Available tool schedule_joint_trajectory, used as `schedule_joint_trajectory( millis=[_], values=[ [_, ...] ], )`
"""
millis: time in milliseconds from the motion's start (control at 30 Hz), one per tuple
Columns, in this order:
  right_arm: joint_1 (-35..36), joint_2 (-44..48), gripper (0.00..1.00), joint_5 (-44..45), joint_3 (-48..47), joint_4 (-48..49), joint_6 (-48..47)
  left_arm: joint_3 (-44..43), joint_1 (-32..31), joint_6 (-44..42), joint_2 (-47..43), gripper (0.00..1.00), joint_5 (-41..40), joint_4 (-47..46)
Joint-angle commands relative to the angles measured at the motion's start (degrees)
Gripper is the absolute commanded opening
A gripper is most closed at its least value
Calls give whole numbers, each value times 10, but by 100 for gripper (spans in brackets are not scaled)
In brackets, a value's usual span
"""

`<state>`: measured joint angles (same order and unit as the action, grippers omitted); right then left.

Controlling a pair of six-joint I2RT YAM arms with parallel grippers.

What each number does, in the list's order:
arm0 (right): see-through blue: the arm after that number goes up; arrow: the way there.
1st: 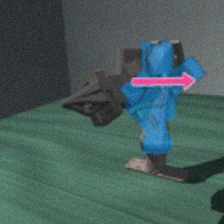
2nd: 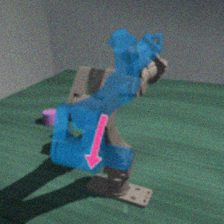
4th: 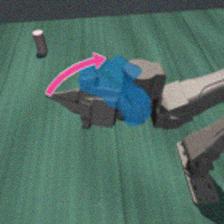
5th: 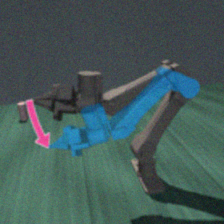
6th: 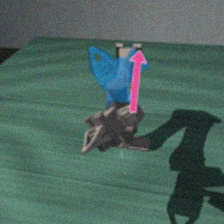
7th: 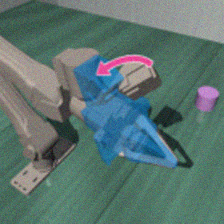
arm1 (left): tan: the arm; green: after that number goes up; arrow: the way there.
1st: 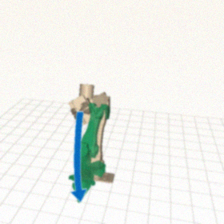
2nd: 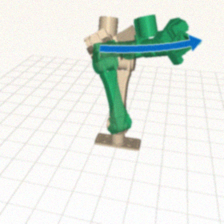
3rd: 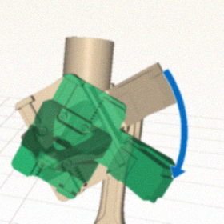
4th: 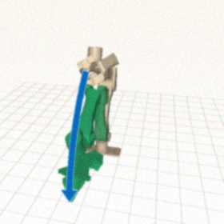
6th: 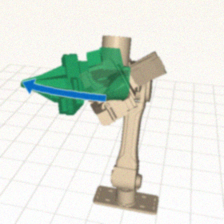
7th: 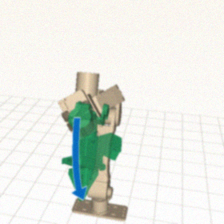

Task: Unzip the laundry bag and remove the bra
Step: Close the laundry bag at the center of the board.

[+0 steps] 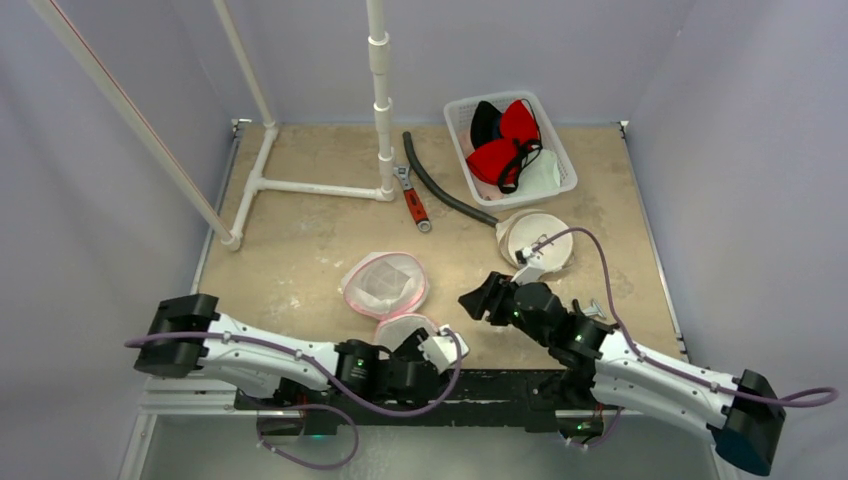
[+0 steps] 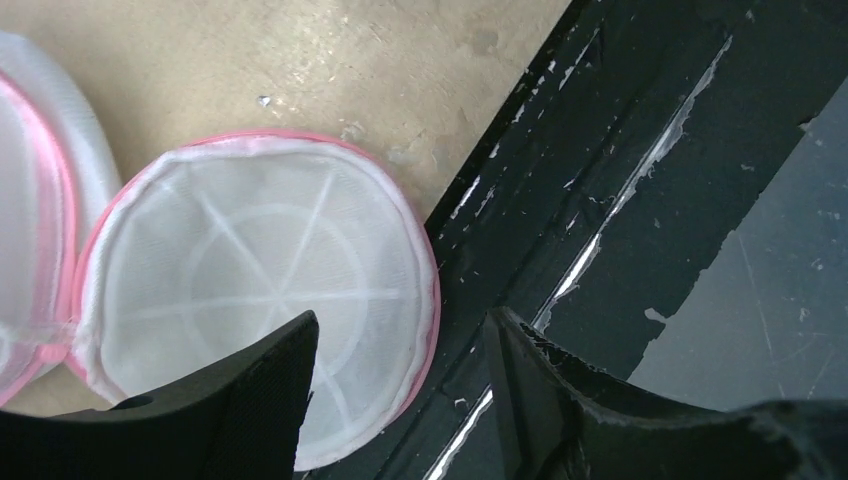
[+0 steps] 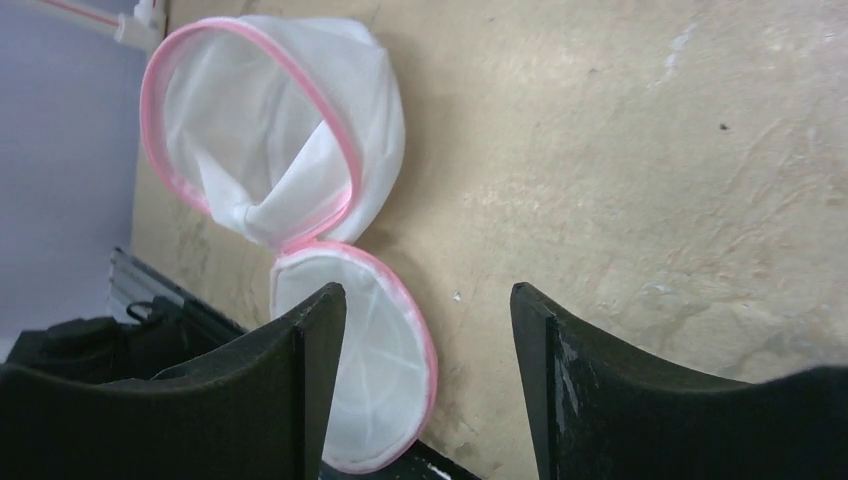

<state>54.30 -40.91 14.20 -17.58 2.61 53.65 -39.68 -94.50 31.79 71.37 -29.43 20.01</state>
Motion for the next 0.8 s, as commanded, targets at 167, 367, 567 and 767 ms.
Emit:
schedule_joint_trajectory(
  millis=[167, 367, 567, 767],
  values=[
    [-1, 20, 66, 88, -32, -78, 24, -48, -9, -55, 96, 61, 10, -39],
    [-1, 33, 66, 82, -22, -75, 28, -47, -9, -30, 141, 58, -33, -13],
    [-1, 50, 66, 87, -21, -80, 28, -59, -9, 5, 169, 53, -87, 22],
    [-1, 55, 67, 82, -16, -82, 26, -67, -7, 17, 189, 34, -104, 27]
  ],
)
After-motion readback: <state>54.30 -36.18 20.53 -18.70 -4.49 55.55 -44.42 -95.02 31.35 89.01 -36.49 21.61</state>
